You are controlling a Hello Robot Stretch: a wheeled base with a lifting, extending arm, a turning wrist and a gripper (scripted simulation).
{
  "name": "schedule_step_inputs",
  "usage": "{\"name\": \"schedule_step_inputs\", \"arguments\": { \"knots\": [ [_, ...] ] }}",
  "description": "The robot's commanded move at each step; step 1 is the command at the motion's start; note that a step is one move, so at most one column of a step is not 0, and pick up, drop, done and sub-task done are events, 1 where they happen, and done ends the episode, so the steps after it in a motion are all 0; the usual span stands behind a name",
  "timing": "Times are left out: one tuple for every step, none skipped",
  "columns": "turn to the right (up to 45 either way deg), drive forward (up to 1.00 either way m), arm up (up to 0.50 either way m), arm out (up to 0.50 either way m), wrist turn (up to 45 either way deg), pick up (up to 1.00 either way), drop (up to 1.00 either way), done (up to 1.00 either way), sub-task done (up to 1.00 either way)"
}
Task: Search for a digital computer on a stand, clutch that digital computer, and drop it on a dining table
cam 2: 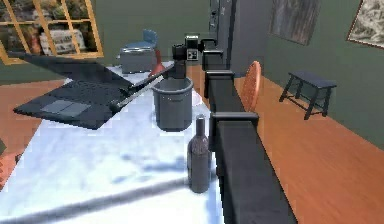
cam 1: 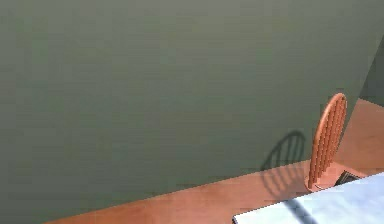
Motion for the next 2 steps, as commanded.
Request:
{"name": "schedule_step_inputs", "arguments": {
  "knots": [
    [0.0,0.0,-0.32,0.0,0.0,0.0,0.0,0.0,0.0],
    [0.0,0.0,0.0,0.0,0.0,0.0,1.0,0.0,0.0]
  ]
}}
